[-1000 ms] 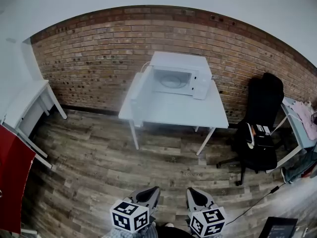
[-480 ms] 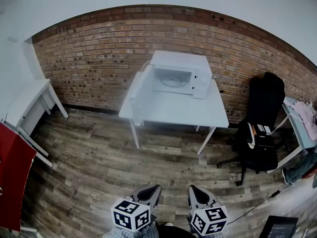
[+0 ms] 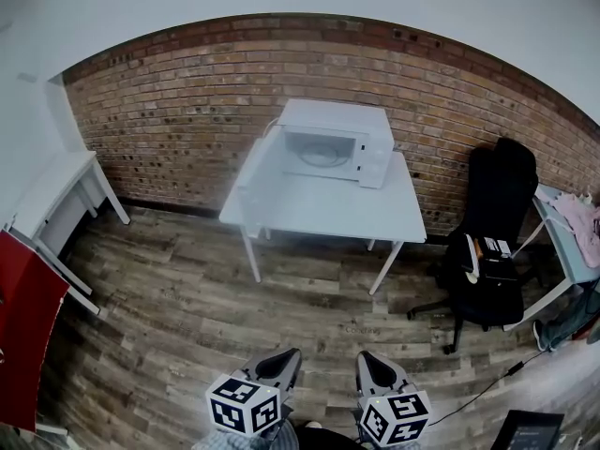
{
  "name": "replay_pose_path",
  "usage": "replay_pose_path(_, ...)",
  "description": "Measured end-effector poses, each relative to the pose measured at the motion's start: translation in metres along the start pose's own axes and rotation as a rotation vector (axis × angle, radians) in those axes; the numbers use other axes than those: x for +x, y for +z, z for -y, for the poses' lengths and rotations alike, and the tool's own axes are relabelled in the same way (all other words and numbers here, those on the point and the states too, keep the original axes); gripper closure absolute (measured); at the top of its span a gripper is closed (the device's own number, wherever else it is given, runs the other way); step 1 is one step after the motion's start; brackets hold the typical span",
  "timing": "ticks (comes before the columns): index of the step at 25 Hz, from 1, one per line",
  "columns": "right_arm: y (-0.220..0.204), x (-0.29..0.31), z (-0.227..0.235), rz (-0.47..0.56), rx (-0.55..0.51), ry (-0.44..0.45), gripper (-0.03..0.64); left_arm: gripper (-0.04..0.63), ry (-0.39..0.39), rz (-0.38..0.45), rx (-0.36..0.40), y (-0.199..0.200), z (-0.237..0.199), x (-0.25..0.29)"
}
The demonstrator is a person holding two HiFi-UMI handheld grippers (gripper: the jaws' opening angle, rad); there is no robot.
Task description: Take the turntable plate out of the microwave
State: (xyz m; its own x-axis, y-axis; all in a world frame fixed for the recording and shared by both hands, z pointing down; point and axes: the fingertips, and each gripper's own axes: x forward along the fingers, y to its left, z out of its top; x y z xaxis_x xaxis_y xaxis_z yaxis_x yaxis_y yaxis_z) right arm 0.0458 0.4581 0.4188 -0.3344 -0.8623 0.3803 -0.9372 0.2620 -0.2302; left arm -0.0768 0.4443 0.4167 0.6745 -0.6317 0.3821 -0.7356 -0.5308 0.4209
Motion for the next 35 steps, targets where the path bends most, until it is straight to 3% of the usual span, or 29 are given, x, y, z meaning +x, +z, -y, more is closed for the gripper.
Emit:
replay_pose_path(10,-0.021,-0.018,0.04,-0.021,0.023,-0.035,0.6,0.591,0.044,0.005,-0.018,-0.014,0.002,0.012)
replay_pose_path(19,-0.013,0.024,0.044,-0.025,0.03,-0.023,0.6,0.591,0.04,-0.01,-0.013,0.001,-0.027,0.046)
replay_pose_path(35,0.078,0.186,0.066,-0.019,0.021,-0.039,0.6,0.591,0.002,-0.014,0.005,0.115,-0.133,0.147)
